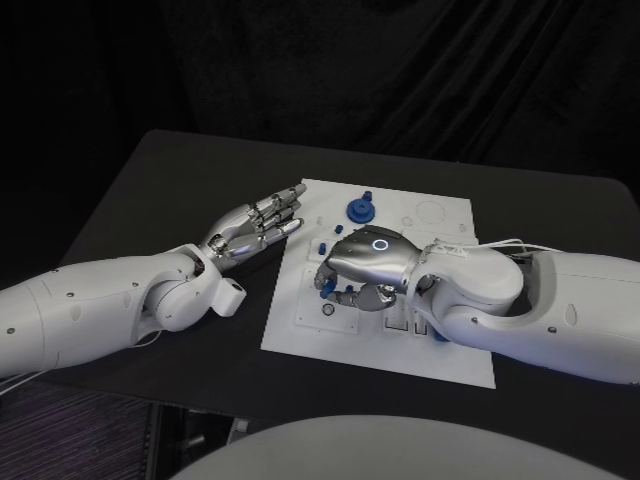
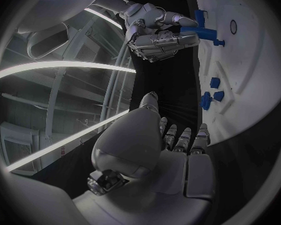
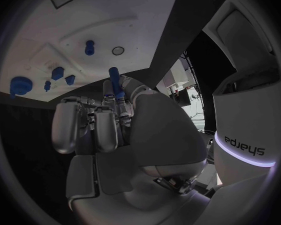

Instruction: Assemble the parts on the task board

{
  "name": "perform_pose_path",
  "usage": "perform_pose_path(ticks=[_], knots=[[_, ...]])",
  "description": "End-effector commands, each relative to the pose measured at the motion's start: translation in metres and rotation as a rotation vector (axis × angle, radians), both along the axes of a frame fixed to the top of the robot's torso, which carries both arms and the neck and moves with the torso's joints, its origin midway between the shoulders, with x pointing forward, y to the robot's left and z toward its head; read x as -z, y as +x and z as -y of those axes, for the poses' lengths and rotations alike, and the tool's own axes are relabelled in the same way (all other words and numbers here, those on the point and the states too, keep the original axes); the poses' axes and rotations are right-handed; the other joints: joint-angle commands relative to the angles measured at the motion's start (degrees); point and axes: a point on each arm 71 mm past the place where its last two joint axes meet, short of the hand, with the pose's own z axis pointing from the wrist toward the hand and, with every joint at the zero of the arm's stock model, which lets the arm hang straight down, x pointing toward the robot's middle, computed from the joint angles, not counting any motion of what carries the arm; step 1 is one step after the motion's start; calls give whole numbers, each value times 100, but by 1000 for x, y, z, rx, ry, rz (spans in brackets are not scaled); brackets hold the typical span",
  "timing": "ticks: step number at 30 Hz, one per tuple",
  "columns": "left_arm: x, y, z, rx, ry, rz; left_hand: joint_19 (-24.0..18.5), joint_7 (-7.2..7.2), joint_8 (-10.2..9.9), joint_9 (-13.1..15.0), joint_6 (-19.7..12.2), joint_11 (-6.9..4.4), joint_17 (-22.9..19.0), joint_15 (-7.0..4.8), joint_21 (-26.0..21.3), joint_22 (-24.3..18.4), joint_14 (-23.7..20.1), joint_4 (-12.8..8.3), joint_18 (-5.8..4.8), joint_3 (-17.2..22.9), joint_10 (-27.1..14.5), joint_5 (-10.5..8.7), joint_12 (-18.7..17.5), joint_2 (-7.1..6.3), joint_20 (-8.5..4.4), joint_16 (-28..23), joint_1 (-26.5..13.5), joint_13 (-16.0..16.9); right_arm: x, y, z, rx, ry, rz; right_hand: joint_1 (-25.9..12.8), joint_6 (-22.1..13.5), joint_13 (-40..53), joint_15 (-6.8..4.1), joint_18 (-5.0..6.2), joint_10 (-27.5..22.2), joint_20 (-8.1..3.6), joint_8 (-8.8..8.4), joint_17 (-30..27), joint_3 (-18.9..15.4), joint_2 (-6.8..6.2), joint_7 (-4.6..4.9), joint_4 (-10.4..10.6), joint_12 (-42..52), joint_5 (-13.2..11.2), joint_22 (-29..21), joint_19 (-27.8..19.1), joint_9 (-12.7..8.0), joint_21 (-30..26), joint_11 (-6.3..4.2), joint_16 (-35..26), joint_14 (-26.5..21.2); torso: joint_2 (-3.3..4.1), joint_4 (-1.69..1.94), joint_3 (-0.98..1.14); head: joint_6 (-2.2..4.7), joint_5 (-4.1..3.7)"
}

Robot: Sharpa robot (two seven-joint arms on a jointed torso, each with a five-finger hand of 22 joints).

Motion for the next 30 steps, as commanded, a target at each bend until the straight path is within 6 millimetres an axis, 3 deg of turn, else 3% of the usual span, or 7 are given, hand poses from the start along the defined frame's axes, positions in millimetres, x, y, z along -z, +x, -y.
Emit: perform_pose_path(ticks=[1, 8, 10, 14, 19, 30], knots=[[-2, -1, 2, 9, -32, 17, 9, -8, -17, -6, -33, 18, -6, 21, -4, -3, 8, -22, 94, 8, -14, -38, -15, 32, 34, -21, 40, -6, 5, -2, -4, -42, -45, 38, 55, 5, 0, -24, -99, -10, -35, -9, 3, 0, -18, 22, -38, -38, -38, 1051, 100, 11, 25, 14, 20, 294, -13, 37, -10, 0, -3], [-2, 0, 4, 13, -33, 15, 9, -8, -17, -6, -33, 18, -6, 21, -4, -3, 8, -22, 94, 8, -14, -38, -15, 32, 34, -21, 40, -6, 13, -3, -8, -50, -61, 27, 62, -1, 4, -20, -98, 0, -32, -20, 2, 11, -17, 24, -56, -54, -92, 1050, 95, 28, 22, 16, 20, 292, 3, 69, 6, 0, -65], [-2, 0, 4, 15, -33, 15, 8, -8, -18, -7, -39, 18, -6, 20, -4, -5, 8, -23, 95, 11, -15, -42, -15, 37, 33, -21, 42, -6, 15, -3, -8, -49, -67, 27, 68, 0, 7, -20, -98, 7, -31, -21, 2, 15, -17, 24, -64, -56, -104, 1050, 94, 33, 23, 15, 21, 291, 2, 71, 2, 0, -71], [-2, 0, 4, 16, -34, 14, 8, -8, -18, -7, -39, 18, -6, 20, -4, -5, 8, -23, 95, 11, -15, -42, -15, 37, 33, -21, 42, -6, 18, -2, -8, -50, -81, 38, 72, 2, 9, -20, -97, 14, -30, -22, 1, 18, -17, 25, -71, -59, -118, 1049, 92, 39, 21, 15, 20, 290, -1, 59, -9, 0, -63], [-1, 0, 5, 18, -34, 12, 8, -8, -18, -7, -39, 18, -6, 20, -4, -5, 8, -23, 95, 11, -15, -42, -15, 37, 33, -21, 42, -6, 22, -2, -7, -50, -90, 39, 68, 7, 14, -20, -97, 30, -30, -23, -4, 17, -19, 25, -75, -60, -139, 1049, 91, 50, 23, 15, 17, 287, 2, 26, -1, 0, -34], [-1, -1, 5, 21, -34, 8, 8, -8, -18, -7, -39, 18, -6, 20, -4, -5, 8, -23, 95, 11, -15, -42, -15, 37, 33, -21, 42, -6, 25, -4, -3, -49, -95, 32, 68, 12, 19, -21, -94, 44, -29, -23, -25, 19, -18, 24, -80, -60, -153, 1045, 85, 57, 9, 12, 5, 282, -7, 48, 0, 0, -52]])
